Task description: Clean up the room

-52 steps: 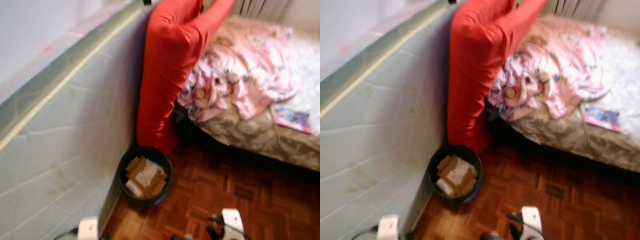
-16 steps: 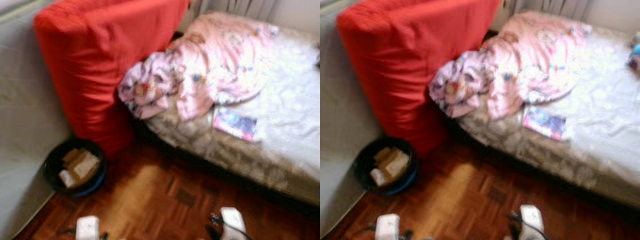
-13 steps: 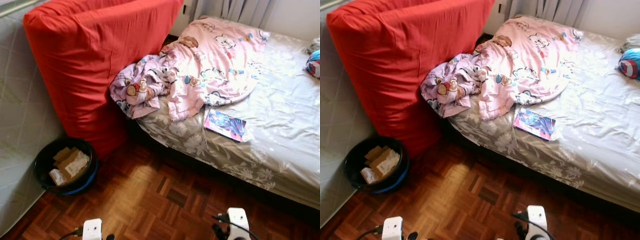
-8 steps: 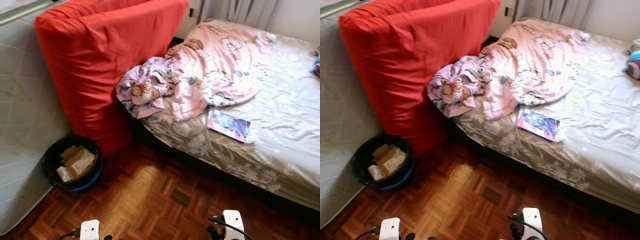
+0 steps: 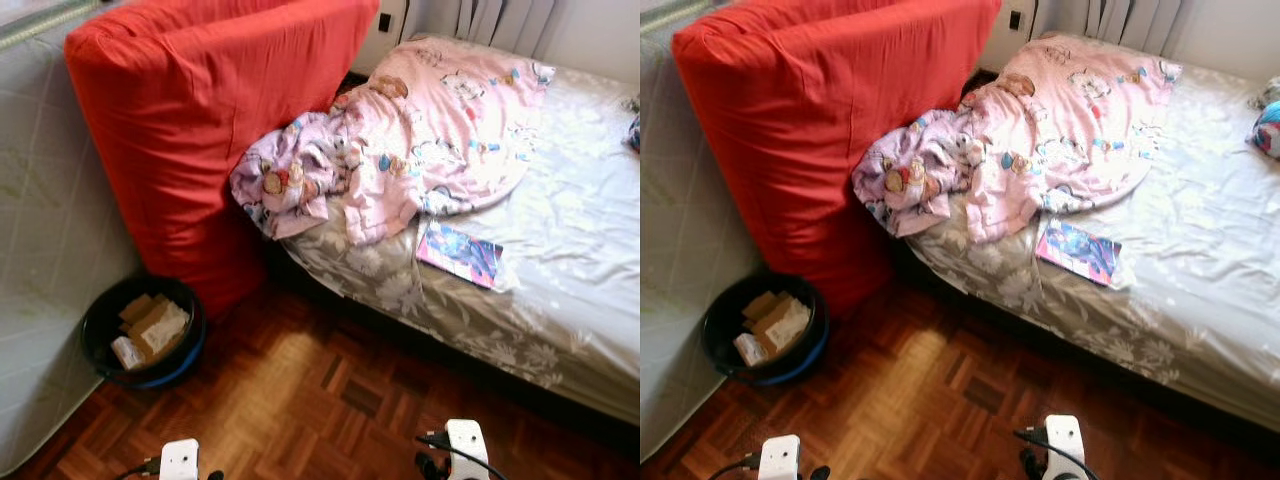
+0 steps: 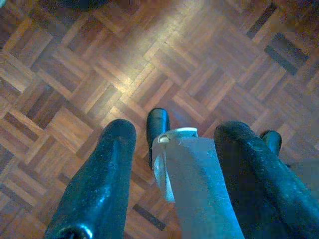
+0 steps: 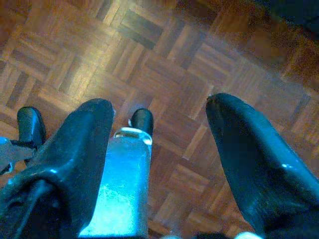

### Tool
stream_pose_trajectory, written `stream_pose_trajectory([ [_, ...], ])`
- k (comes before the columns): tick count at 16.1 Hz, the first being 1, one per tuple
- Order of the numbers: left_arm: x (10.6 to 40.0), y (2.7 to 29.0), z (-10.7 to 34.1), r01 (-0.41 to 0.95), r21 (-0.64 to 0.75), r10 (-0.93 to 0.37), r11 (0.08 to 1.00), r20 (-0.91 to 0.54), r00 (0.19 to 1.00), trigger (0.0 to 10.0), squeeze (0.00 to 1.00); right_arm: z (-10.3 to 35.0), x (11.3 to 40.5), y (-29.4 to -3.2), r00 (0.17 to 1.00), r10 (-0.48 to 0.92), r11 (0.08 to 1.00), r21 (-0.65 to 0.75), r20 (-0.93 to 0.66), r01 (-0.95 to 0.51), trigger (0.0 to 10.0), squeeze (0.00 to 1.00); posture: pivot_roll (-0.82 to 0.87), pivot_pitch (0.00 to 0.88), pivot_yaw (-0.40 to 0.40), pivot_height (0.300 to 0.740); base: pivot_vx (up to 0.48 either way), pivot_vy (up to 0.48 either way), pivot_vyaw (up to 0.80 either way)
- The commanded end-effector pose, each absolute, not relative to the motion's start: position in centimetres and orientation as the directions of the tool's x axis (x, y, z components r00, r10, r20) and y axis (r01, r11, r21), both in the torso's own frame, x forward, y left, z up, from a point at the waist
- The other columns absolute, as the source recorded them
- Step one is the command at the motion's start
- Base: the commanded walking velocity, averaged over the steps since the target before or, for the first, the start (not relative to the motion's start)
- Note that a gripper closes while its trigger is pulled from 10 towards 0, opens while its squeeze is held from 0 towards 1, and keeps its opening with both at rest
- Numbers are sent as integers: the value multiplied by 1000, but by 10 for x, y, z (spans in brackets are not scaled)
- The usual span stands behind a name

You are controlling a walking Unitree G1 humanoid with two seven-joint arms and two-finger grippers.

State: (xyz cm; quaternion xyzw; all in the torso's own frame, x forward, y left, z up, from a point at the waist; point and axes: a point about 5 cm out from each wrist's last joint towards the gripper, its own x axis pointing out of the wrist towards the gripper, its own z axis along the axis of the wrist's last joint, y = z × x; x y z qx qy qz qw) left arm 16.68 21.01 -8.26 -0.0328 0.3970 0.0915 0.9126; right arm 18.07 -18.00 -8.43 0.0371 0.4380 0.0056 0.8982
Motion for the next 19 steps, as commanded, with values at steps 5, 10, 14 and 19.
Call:
stream_pose_trajectory([
  [5, 193, 232, -71, -175, 32, 134, 984, -781, 610, 10000, 0, -69, 211, -194, 612, 44, 973, 172, -789, 152, 10000, 0, 14, 0, 26, 740, 338, 0, 0],
  [10, 193, 231, -71, -173, 28, 130, 984, -781, 611, 10000, 0, -69, 210, -195, 612, 40, 973, 169, -790, 154, 10000, 0, 13, 0, 25, 740, 343, 0, 0],
  [14, 193, 232, -70, -177, 27, 131, 984, -781, 611, 10000, 0, -69, 211, -194, 611, 43, 973, 171, -791, 153, 10000, 0, 15, 0, 25, 740, 345, 0, -319],
  [19, 194, 232, -70, -181, 23, 131, 983, -780, 613, 10000, 0, -69, 212, -194, 612, 50, 974, 175, -789, 147, 10000, 0, 17, 0, 24, 740, 342, 0, -727],
])
